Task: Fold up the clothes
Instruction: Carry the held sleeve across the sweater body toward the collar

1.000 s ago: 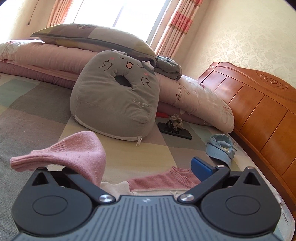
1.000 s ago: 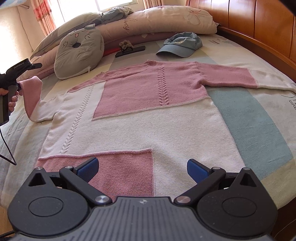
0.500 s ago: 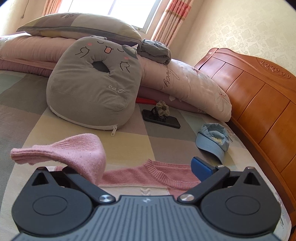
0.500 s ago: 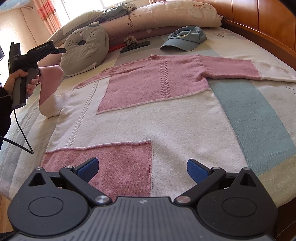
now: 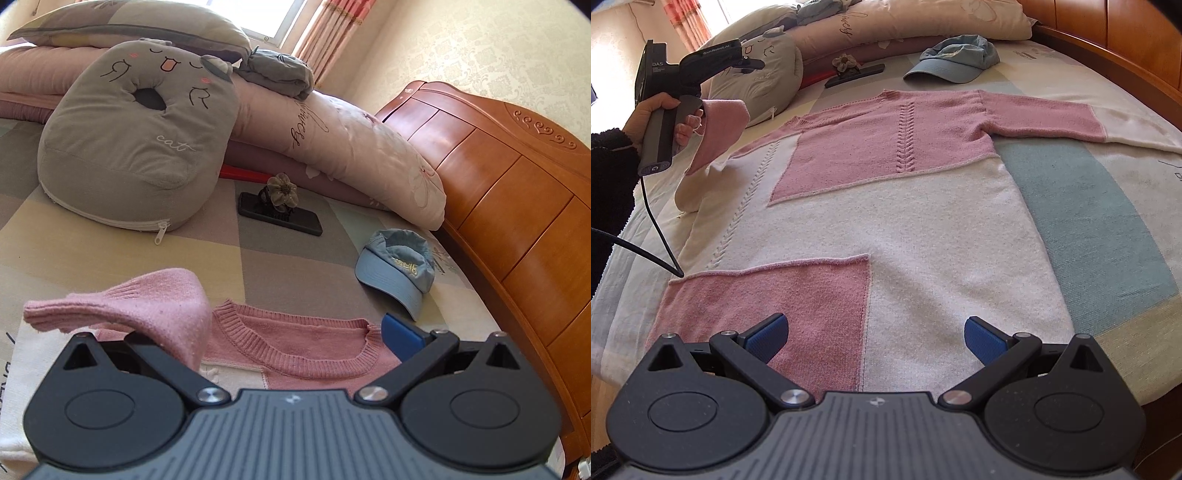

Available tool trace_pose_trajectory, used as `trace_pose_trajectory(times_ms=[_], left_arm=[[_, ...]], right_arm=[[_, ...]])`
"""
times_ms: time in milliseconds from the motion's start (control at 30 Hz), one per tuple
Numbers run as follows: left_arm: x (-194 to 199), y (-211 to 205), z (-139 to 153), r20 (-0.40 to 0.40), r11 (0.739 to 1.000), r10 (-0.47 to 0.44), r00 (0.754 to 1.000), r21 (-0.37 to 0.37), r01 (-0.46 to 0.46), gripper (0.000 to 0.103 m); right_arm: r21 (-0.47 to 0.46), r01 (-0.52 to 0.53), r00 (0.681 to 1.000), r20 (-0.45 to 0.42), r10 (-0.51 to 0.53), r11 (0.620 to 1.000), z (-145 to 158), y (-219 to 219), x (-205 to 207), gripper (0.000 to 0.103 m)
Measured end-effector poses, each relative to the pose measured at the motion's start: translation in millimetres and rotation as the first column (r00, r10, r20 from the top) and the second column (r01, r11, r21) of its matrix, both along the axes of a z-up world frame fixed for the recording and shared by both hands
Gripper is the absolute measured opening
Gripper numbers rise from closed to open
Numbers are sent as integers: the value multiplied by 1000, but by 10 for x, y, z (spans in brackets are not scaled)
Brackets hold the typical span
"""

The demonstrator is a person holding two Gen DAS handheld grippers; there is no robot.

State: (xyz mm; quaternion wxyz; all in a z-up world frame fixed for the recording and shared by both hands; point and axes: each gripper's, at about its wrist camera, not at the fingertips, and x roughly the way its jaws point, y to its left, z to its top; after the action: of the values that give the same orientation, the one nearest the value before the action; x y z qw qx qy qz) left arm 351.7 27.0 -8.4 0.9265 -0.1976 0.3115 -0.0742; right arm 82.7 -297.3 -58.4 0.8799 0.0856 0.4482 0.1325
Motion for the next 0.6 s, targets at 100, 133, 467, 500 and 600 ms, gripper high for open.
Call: trace_pose_trajectory(times_ms=[100, 133, 467, 500, 600], left_arm=[[52, -114, -63, 3, 1000, 1, 1000, -12, -1, 102], [70, -152, -84, 3, 1000, 6, 1000, -12, -6, 102], [149, -551, -262, 42, 999, 42, 998, 20, -43, 102], [160, -592, -284, 41, 999, 41, 998, 21, -42, 102], [201, -722, -336, 38, 999, 30, 999, 23, -31, 102]], right_arm=[[-16, -9, 1000, -9, 9, 1000, 8, -2, 19, 103], [-19, -9, 1000, -11, 9, 1000, 13, -1, 28, 103], [-50, -8, 998, -58, 6, 999, -7, 50, 102, 103], [-58, -8, 998, -61, 4, 998, -4, 55, 104, 103], [-71, -1, 998, -63, -3, 997, 15, 58, 107, 103]])
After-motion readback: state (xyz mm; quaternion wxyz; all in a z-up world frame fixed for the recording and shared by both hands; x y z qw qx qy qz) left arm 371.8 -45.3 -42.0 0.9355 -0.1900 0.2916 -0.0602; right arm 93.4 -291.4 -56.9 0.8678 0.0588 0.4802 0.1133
